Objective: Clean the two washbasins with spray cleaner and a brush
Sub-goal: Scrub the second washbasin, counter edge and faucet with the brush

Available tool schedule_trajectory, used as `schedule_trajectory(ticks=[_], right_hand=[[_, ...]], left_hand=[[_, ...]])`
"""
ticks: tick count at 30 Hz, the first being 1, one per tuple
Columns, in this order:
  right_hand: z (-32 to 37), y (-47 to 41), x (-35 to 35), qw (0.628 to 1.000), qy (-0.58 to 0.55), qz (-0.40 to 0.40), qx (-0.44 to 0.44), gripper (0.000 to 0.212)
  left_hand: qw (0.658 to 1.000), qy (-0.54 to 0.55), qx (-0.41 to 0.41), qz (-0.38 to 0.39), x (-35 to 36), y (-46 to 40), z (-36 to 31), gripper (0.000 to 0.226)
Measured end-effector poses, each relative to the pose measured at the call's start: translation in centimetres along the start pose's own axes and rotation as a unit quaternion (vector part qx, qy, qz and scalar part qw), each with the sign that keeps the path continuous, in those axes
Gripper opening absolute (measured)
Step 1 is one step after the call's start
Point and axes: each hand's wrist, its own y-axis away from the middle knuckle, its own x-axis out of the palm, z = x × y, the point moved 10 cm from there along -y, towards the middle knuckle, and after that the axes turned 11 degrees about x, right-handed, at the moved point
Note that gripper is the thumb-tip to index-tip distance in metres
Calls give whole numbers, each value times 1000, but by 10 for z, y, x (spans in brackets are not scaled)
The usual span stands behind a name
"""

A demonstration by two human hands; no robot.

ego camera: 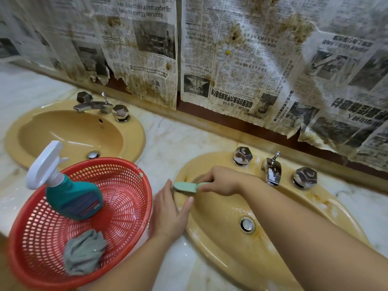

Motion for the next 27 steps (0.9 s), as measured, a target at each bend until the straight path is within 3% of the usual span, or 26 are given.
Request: schedule_trajectory(ticks=[1,4,8,11,15,18,22,25,27], right_hand=[[-2,-2,-3,1000,7,-13,6,28],[-26,-7,-37,983,35,-152,99,31],[2,-2,-7,998,58,-19,9,27],[-12,-2,-28,987,69,-137,54,29],[-9,4,-1,998,16,-59,14,26],[-17,6,-19,983,32,-165,69,31],[2,8,0,999,31,-34,23,26],[-20,8,-32,980,36,-163,105,28],[-29,5,-29,978,16,-166,121,29]], left_hand=[[1000,2,2,1,0,1,0,111],[1000,-5,3,3,0,1,0,114],[1000,-2,10,2,0,0,-1,112],[1000,-6,12,-1,0,-1,0,112],[1000,2,12,-5,1,-1,1,110],[1000,1,13,-8,2,-2,2,108],[1000,10,15,-10,3,-3,5,106],[1000,7,13,-6,4,-2,4,107],[1000,5,14,-7,4,-2,4,107]])
